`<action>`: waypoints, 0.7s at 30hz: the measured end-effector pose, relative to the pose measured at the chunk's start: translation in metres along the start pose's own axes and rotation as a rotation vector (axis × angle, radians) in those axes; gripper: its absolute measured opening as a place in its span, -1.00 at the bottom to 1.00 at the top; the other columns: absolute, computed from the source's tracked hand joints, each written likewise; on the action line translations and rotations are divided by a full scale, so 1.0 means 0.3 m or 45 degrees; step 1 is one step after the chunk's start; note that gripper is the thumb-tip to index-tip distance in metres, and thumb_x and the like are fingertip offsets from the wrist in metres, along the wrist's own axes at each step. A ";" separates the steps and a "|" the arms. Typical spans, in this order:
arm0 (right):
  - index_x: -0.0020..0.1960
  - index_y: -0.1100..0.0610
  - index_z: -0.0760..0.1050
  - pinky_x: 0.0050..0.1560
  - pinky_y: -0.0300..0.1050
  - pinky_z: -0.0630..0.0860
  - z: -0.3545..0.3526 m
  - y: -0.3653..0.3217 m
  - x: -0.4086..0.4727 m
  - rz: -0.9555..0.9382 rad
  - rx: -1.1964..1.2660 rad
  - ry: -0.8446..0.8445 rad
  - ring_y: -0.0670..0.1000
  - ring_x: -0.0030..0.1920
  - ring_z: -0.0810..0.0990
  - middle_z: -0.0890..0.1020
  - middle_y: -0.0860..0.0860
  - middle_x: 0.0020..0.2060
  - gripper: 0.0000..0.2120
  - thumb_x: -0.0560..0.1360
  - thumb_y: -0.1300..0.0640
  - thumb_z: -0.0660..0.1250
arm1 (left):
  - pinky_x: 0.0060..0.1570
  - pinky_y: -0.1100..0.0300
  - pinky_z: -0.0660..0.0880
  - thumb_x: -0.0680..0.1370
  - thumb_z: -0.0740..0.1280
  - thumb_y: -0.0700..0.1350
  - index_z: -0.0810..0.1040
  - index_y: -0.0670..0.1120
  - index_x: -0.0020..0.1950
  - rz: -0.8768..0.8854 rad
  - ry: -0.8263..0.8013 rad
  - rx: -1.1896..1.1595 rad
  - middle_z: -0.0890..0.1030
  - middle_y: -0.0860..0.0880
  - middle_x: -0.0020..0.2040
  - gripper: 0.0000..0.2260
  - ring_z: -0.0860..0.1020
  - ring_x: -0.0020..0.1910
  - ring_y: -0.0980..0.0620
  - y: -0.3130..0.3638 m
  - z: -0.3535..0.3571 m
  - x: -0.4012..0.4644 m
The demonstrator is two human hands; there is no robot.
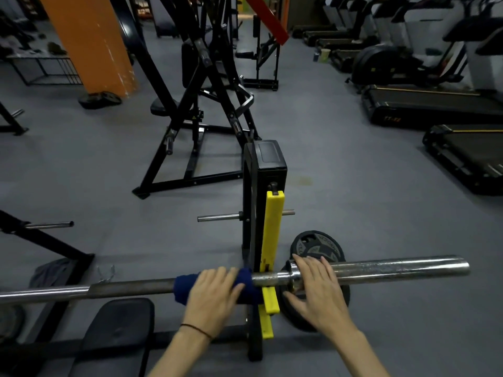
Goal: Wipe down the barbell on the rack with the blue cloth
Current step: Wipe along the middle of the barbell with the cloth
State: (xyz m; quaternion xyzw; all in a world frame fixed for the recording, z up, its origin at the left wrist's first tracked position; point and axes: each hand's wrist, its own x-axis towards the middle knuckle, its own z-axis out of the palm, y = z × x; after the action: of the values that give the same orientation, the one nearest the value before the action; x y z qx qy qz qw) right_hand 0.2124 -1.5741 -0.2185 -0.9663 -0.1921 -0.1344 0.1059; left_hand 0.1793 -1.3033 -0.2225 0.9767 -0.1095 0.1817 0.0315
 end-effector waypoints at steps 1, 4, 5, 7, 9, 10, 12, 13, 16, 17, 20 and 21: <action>0.51 0.08 0.33 0.54 0.06 0.11 -0.002 -0.002 0.003 -0.003 0.001 -0.002 0.04 0.34 0.52 0.56 -0.02 0.28 -0.16 0.37 -0.27 0.50 | -0.11 0.07 0.42 0.63 0.08 0.15 0.58 -0.06 0.11 -0.051 0.014 0.031 0.51 0.03 -0.18 -0.62 0.47 -0.24 -0.02 -0.073 -0.013 -0.025; 0.48 0.12 0.38 0.54 0.09 0.12 -0.001 -0.018 0.007 0.016 -0.016 0.009 0.06 0.32 0.54 0.58 0.00 0.26 -0.17 0.35 -0.23 0.53 | -0.14 0.01 0.45 0.63 0.06 0.10 0.56 -0.06 -0.01 -0.251 -0.019 0.088 0.48 0.00 -0.21 -0.65 0.44 -0.26 -0.06 -0.134 -0.045 -0.055; 0.47 0.13 0.39 0.53 0.10 0.13 0.001 -0.024 0.008 0.029 -0.019 0.015 0.07 0.32 0.54 0.58 0.01 0.25 -0.18 0.35 -0.21 0.54 | -0.15 -0.01 0.44 0.62 0.05 0.05 0.55 -0.05 -0.06 -0.317 -0.032 0.093 0.46 -0.01 -0.22 -0.68 0.41 -0.26 -0.07 -0.097 -0.041 -0.041; 0.45 0.16 0.42 0.53 0.12 0.14 0.010 -0.035 0.004 0.061 -0.013 0.021 0.09 0.32 0.54 0.58 0.04 0.25 -0.21 0.35 -0.17 0.54 | -0.10 -0.02 0.37 0.61 -0.03 0.00 0.51 -0.01 -0.06 -0.306 -0.130 0.066 0.39 0.00 -0.19 -0.67 0.36 -0.22 -0.06 0.039 -0.029 0.013; 0.44 0.17 0.42 0.53 0.13 0.14 0.012 -0.036 0.006 0.079 -0.009 0.030 0.10 0.32 0.53 0.59 0.06 0.24 -0.22 0.34 -0.14 0.55 | -0.03 -0.01 0.33 0.62 -0.15 0.02 0.48 0.04 -0.01 -0.274 -0.235 -0.042 0.34 0.03 -0.14 -0.60 0.37 -0.15 -0.05 0.188 -0.021 0.073; 0.44 0.17 0.41 0.54 0.13 0.14 0.013 -0.035 0.006 0.078 -0.006 0.025 0.11 0.32 0.53 0.59 0.06 0.24 -0.22 0.34 -0.13 0.54 | -0.01 0.01 0.36 0.63 -0.14 0.04 0.49 0.05 0.00 -0.274 -0.239 -0.119 0.37 0.05 -0.14 -0.60 0.41 -0.15 -0.04 0.231 -0.014 0.092; 0.46 0.18 0.41 0.54 0.12 0.14 0.012 -0.028 0.002 0.058 -0.006 0.014 0.10 0.32 0.54 0.59 0.06 0.25 -0.23 0.37 -0.13 0.53 | -0.01 0.07 0.45 0.66 -0.03 0.05 0.57 0.04 0.06 -0.230 -0.179 -0.171 0.49 0.08 -0.14 -0.63 0.47 -0.16 0.01 0.235 -0.019 0.101; 0.46 0.17 0.41 0.54 0.12 0.14 0.009 -0.024 0.000 0.047 -0.011 0.013 0.10 0.32 0.54 0.59 0.06 0.26 -0.24 0.38 -0.15 0.52 | 0.01 0.10 0.48 0.66 0.01 0.06 0.59 0.03 0.13 -0.197 -0.171 -0.144 0.53 0.09 -0.12 -0.64 0.49 -0.15 0.03 0.198 -0.024 0.077; 0.47 0.17 0.41 0.53 0.12 0.14 0.004 -0.020 0.003 0.042 -0.024 0.004 0.09 0.33 0.54 0.59 0.05 0.26 -0.23 0.40 -0.18 0.51 | 0.00 0.11 0.45 0.64 0.08 0.18 0.57 0.03 0.16 -0.232 -0.162 -0.065 0.53 0.10 -0.12 -0.64 0.47 -0.14 0.05 -0.008 -0.053 -0.022; 0.46 0.17 0.42 0.52 0.12 0.14 0.006 -0.022 0.002 0.043 -0.030 0.000 0.10 0.32 0.55 0.59 0.05 0.26 -0.23 0.39 -0.18 0.51 | -0.02 0.10 0.43 0.63 0.07 0.22 0.56 0.03 0.08 -0.315 -0.158 -0.030 0.51 0.10 -0.15 -0.63 0.46 -0.16 0.04 -0.063 -0.068 -0.046; 0.45 0.19 0.43 0.51 0.13 0.14 0.008 -0.031 0.002 0.050 -0.043 0.012 0.12 0.30 0.56 0.60 0.07 0.25 -0.21 0.36 -0.17 0.55 | 0.13 -0.05 0.44 0.63 0.01 0.19 0.57 -0.03 -0.04 -0.527 -0.185 0.134 0.52 0.01 -0.16 -0.57 0.49 -0.13 -0.07 -0.079 -0.075 -0.052; 0.45 0.19 0.43 0.50 0.14 0.15 0.009 -0.037 0.003 0.048 -0.037 0.017 0.12 0.30 0.57 0.60 0.07 0.25 -0.20 0.35 -0.17 0.56 | 0.24 -0.13 0.41 0.63 -0.02 0.16 0.58 -0.05 -0.04 -0.579 -0.185 0.147 0.54 -0.03 -0.13 -0.55 0.50 -0.08 -0.13 -0.033 -0.063 -0.034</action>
State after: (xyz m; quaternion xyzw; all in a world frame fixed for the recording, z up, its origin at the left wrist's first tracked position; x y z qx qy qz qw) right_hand 0.2094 -1.5630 -0.2190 -0.9703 -0.1712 -0.1415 0.0957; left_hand 0.1658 -1.2898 -0.2087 0.9869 0.1219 0.1053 0.0076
